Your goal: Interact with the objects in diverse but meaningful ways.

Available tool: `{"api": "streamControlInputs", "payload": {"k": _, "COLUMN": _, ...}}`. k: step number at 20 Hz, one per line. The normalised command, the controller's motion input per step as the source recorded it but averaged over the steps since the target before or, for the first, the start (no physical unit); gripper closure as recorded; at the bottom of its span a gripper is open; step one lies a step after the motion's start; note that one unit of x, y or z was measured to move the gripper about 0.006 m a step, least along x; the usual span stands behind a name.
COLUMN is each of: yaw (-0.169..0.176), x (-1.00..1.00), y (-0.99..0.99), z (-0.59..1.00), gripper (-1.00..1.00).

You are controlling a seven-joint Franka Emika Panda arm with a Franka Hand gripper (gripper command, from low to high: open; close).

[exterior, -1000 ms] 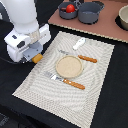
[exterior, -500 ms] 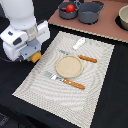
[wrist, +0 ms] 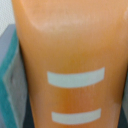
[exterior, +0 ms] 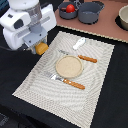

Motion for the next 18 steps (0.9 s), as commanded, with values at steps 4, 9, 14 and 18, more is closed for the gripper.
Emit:
{"api": "streamControlInputs", "payload": {"k": 4, "yaw": 0.0, "x": 1.0, "y": 0.0, "z": 0.63, "gripper": 1.0}}
{"api": "streamControlInputs", "payload": {"k": 9, "yaw": 0.0, "x": 1.0, "y": 0.0, "z": 0.48, "gripper": 1.0}}
{"api": "streamControlInputs", "payload": {"k": 14, "yaw": 0.0, "x": 1.0, "y": 0.0, "z": 0.19, "gripper": 1.0}}
{"api": "streamControlInputs", "payload": {"k": 18, "yaw": 0.0, "x": 1.0, "y": -0.04, "z": 0.0, "gripper": 1.0}}
